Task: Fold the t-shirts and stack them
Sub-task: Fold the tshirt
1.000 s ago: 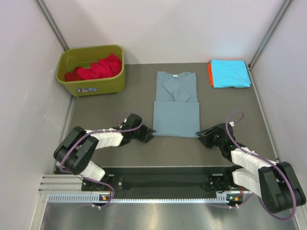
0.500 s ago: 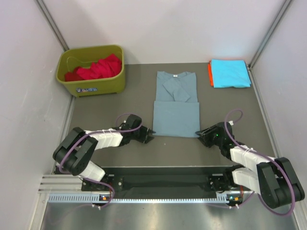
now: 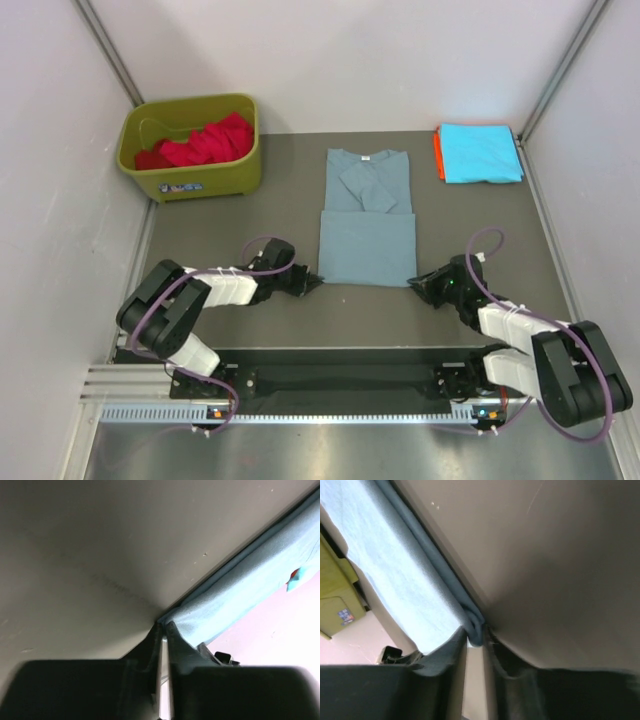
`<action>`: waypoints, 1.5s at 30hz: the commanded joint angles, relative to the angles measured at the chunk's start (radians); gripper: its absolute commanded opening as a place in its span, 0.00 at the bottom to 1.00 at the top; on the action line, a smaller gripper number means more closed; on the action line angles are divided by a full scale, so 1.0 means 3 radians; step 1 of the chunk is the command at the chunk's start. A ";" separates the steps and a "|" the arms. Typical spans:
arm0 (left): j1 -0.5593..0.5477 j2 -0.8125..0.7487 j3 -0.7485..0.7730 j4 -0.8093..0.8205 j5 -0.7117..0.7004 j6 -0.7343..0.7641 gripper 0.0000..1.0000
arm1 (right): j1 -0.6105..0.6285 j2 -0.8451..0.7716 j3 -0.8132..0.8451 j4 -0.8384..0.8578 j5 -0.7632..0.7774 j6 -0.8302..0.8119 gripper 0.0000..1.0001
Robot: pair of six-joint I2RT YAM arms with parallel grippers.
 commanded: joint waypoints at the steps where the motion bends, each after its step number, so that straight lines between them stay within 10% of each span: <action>1: 0.0043 0.0162 -0.0134 -0.0116 -0.0187 0.0106 0.00 | 0.0038 0.0119 -0.0015 -0.0207 0.0110 -0.0118 0.13; 4: 0.0048 0.0147 -0.0093 -0.0192 -0.0140 0.0213 0.00 | 0.0038 0.0134 0.0000 -0.0237 0.0069 -0.0219 0.00; 19: -0.0166 -0.1314 -0.0375 -0.1230 -0.0293 0.0485 0.00 | 0.0069 -0.1286 -0.0076 -0.1740 -0.0131 -0.0685 0.00; 30: -0.1219 -0.2425 -0.0497 -0.2002 -0.0866 -0.0246 0.00 | 0.0294 -0.2683 -0.0056 -0.2871 -0.0320 -0.0516 0.00; 36: -0.1629 -0.2430 -0.0385 -0.2094 -0.1096 -0.0538 0.00 | 0.0330 -0.2530 0.0270 -0.2984 -0.0381 -0.0772 0.00; 45: -0.1334 -0.1955 0.0535 -0.2182 -0.1506 0.0534 0.00 | 0.0304 -0.1135 0.1491 -0.2662 -0.0422 -0.1507 0.00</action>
